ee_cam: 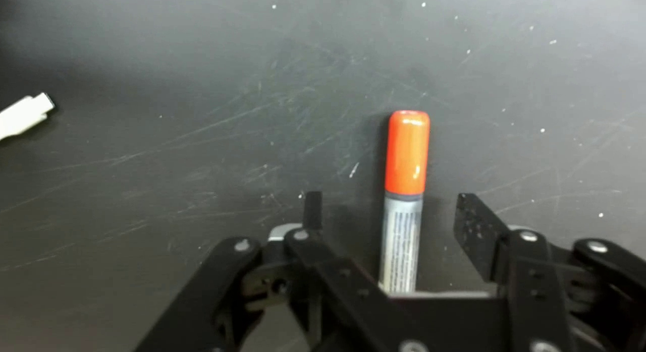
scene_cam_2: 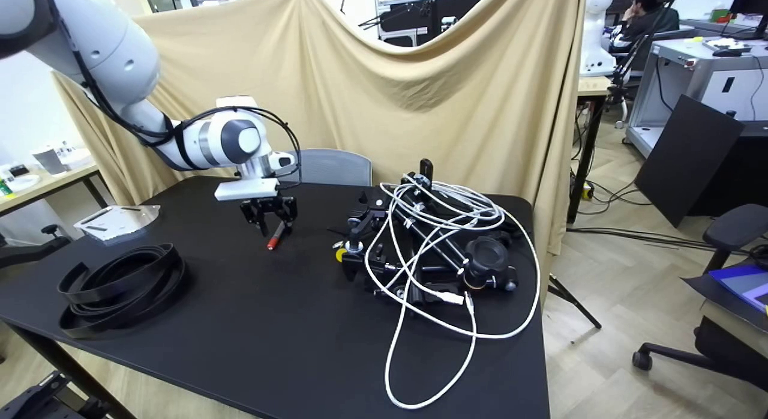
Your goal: Move the pen backward
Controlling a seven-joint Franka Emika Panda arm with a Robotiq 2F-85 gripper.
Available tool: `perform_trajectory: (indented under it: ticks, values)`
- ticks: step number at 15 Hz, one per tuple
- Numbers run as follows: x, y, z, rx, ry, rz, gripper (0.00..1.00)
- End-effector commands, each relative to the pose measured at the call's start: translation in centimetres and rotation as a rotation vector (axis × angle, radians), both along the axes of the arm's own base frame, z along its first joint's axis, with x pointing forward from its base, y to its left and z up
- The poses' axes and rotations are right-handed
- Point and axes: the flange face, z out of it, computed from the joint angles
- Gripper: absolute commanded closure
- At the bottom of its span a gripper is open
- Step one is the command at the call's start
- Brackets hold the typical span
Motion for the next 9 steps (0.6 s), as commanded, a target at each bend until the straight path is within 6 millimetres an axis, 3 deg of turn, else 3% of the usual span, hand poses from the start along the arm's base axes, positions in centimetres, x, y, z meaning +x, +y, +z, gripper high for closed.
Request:
perform_trajectory:
  ticks: [1,9]
  values:
    - [-0.5,0.8,2.4,-0.017,-0.001,-0.029,0.02]
    - [-3.3,1.1,8.1,-0.046,0.014,0.001,0.00]
